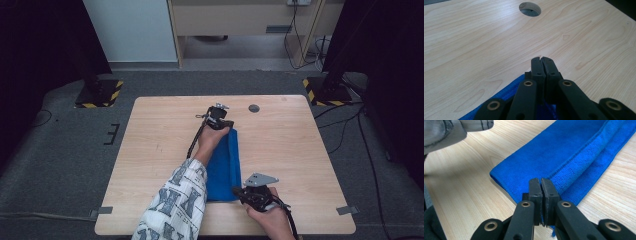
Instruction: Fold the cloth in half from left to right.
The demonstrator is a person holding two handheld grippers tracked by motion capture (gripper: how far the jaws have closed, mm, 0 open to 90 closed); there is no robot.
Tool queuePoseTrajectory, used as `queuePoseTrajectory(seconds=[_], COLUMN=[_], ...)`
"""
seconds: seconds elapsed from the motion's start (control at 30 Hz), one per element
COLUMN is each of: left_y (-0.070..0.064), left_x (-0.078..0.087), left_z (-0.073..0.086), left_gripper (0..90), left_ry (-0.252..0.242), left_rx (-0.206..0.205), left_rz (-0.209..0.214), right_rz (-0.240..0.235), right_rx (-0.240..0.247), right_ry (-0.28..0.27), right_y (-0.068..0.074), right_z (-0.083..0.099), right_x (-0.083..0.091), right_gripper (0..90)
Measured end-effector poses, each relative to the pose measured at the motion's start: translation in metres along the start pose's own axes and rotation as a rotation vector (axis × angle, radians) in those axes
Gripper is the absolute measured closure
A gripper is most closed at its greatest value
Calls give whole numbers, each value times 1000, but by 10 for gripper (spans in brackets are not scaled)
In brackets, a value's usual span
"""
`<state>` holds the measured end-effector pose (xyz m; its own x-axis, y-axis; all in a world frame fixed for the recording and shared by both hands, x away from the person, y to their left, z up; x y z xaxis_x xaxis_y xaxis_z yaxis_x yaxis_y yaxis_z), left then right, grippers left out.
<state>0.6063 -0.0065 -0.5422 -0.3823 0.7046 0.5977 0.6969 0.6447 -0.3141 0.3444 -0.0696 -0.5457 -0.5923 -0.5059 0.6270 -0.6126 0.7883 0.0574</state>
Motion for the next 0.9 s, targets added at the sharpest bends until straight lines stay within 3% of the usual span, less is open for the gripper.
queuePoseTrajectory(seconds=[0.27,0.33,0.47,0.6,0.9], left_y=[-1,1,-2,-9,-20], left_x=[-1,0,3,11,30], left_z=[0,-2,-6,-9,-12], left_gripper=[861,752,562,484,303], left_ry=[4,-9,-35,-40,-22], left_rx=[-6,-2,-35,-71,-121], left_rz=[-14,-37,-38,-32,-5], right_rz=[-7,3,40,80,110], right_rx=[-5,-12,-39,-16,-32], right_ry=[7,16,41,44,25], right_y=[1,-3,-9,-16,-27], right_z=[1,3,5,5,-4], right_x=[2,0,-1,-2,-4], right_gripper=[860,764,539,380,187])
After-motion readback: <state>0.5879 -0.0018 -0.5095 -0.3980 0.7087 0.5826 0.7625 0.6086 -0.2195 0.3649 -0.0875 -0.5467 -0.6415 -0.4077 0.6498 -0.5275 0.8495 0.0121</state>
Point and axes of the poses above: each handheld gripper's, and its own axes: x roughly backward along the jaws, z roughly out of its underside, y roughly to its left, the point moved 8 cm from there along -x, roughly forward along the jaws, and after that the axes turned 10 degrees about z, right-handed, at the moved point
